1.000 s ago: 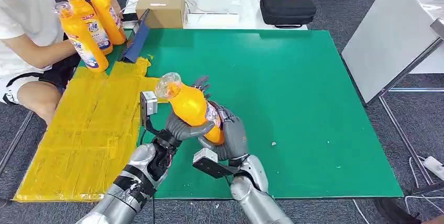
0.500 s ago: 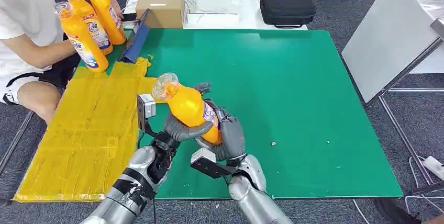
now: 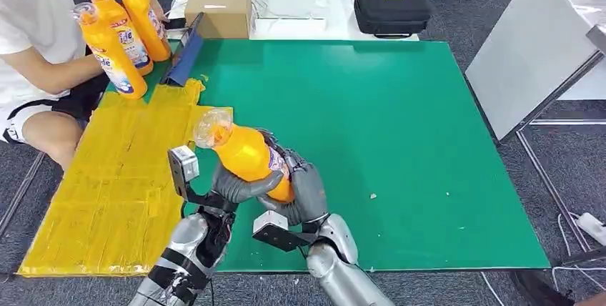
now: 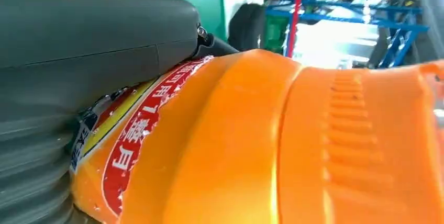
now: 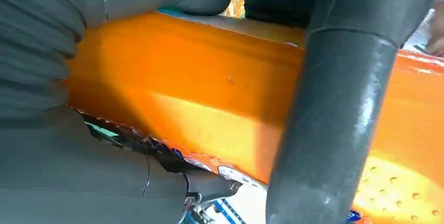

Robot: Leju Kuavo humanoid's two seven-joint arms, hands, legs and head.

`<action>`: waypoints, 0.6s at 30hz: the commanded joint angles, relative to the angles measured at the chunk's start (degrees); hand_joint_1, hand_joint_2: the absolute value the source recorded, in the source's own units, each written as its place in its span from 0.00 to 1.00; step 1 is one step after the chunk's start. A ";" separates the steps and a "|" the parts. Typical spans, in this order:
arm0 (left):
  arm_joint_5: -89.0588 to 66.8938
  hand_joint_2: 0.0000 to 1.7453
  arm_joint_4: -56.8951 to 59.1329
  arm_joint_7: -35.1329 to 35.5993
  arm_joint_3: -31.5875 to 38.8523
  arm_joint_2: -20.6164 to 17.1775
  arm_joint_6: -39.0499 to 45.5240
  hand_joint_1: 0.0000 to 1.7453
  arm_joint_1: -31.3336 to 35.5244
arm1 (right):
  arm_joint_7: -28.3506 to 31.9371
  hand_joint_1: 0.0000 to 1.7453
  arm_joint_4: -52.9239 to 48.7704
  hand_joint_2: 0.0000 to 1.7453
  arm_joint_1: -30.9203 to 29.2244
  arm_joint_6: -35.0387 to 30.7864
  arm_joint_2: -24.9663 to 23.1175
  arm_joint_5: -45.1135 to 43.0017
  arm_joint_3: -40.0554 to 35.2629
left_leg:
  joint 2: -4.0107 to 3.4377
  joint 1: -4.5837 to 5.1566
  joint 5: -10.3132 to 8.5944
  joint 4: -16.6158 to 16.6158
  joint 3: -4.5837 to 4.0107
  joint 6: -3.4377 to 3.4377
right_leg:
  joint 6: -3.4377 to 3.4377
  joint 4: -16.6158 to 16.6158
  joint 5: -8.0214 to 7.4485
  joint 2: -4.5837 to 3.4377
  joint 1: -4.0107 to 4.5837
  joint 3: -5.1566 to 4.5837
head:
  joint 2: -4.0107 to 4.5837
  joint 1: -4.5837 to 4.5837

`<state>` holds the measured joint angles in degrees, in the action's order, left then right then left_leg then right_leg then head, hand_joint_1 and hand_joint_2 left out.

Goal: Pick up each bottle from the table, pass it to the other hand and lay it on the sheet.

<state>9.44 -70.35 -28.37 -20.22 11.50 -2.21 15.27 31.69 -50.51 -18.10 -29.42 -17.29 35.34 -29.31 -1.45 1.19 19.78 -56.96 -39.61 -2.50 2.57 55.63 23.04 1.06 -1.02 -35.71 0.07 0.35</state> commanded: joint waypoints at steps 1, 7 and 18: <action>-1.21 1.00 -2.18 -0.89 1.90 -0.19 2.07 1.00 3.09 | -0.24 1.00 -0.35 1.00 2.73 1.21 1.46 0.29 -3.17 | 0.29 -0.16 0.16 -0.05 0.30 0.22 | -0.14 -0.02 0.18 0.12 0.11 0.38 | 0.00 0.00; -11.13 1.00 -8.08 -3.90 4.05 -1.05 14.39 1.00 0.74 | -1.40 0.00 -8.14 1.00 6.10 5.24 1.34 -5.12 -0.75 | 0.22 -0.17 0.22 -0.08 0.31 0.24 | -0.13 0.00 0.19 0.06 0.12 0.56 | 0.00 0.00; -39.89 1.00 -10.97 -7.37 9.94 -0.96 42.21 1.00 -2.60 | -2.13 0.00 -29.71 1.00 13.68 17.60 5.07 -19.35 0.84 | 0.27 -0.17 0.27 -0.12 0.34 0.28 | -0.11 0.05 0.21 0.06 0.12 0.94 | -0.02 -0.02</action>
<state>-18.56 -81.92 -35.69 -16.00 10.91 33.67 10.91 28.55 -67.28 -8.54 -16.76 -16.37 22.33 -29.46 -1.39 1.12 19.81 -56.96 -39.67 -2.45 2.46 55.64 23.14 1.09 -0.96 -35.34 0.04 0.33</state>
